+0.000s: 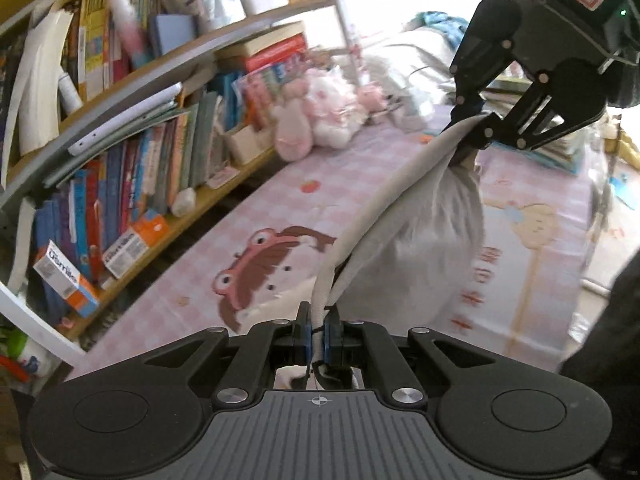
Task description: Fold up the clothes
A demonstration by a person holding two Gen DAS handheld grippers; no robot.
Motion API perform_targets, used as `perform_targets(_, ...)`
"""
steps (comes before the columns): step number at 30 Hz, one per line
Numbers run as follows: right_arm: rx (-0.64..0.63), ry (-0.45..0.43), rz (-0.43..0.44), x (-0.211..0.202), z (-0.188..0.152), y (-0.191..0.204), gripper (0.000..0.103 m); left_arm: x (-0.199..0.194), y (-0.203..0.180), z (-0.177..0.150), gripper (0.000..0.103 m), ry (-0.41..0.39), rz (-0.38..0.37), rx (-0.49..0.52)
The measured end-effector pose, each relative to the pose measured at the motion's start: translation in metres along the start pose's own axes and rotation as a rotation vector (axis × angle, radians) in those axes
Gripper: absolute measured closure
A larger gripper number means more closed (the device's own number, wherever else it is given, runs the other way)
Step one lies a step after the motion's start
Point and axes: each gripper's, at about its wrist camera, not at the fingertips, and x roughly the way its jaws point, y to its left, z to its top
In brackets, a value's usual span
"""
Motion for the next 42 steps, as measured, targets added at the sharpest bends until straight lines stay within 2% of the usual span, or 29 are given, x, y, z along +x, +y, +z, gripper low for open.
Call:
perform_targets(9, 0.108, 0.090, 0.085, 0.105, -0.005, -0.060, 0.093, 0.097, 0.038, 0.009, 0.091, 0.138, -0.024, -0.104)
perform_targets(15, 0.162, 0.136, 0.134, 0.156, -0.014, -0.075, 0.093, 0.144, 0.050, 0.003, 0.089, 0.220, -0.029, -0.118)
perform_targets(17, 0.168, 0.145, 0.146, 0.168, -0.015, -0.078, 0.092, 0.153, 0.055, 0.001, 0.083, 0.248, -0.026, -0.120)
perform_targets(19, 0.185, 0.155, 0.155, 0.181, -0.017, -0.081, 0.089, 0.161, 0.060, -0.003, 0.063, 0.276, 0.000, -0.128)
perform_targets(20, 0.197, 0.163, 0.154, 0.188, -0.018, -0.083, 0.083, 0.163, 0.064, -0.006, 0.057, 0.284, 0.020, -0.137)
perform_targets(21, 0.212, 0.167, 0.148, 0.194, -0.019, -0.085, 0.079, 0.162, 0.069, -0.010, 0.046, 0.285, 0.036, -0.151)
perform_targets(23, 0.275, 0.161, 0.137, 0.201, -0.024, -0.092, 0.072, 0.157, 0.083, -0.019, 0.042, 0.267, 0.034, -0.204)
perform_targets(25, 0.358, 0.148, 0.120, 0.206, -0.031, -0.100, 0.072, 0.147, 0.100, -0.032, 0.042, 0.231, 0.028, -0.313)
perform_targets(27, 0.464, 0.115, 0.040, 0.206, -0.040, -0.108, 0.075, 0.136, 0.113, -0.046, 0.043, 0.180, 0.027, -0.432)
perform_targets(29, 0.579, 0.099, -0.057, 0.203, -0.051, -0.114, 0.079, 0.123, 0.124, -0.064, 0.048, 0.102, 0.027, -0.578)
perform_targets(30, 0.649, 0.088, -0.079, 0.199, -0.056, -0.117, 0.079, 0.116, 0.128, -0.073, 0.051, 0.056, 0.024, -0.655)
perform_targets(33, 0.835, 0.010, -0.024, 0.175, -0.067, -0.120, 0.079, 0.102, 0.131, -0.105, 0.054, -0.087, -0.034, -0.908)
perform_targets(35, 0.916, -0.030, 0.015, 0.158, -0.071, -0.116, 0.079, 0.098, 0.123, -0.115, 0.054, -0.126, -0.040, -0.985)
perform_targets(38, 0.965, -0.032, 0.035, 0.141, -0.069, -0.103, 0.079, 0.097, 0.110, -0.129, 0.054, -0.154, -0.051, -1.075)
perform_targets(42, 0.985, 0.001, 0.020, 0.131, -0.063, -0.086, 0.075, 0.097, 0.097, -0.138, 0.054, -0.153, -0.046, -1.116)
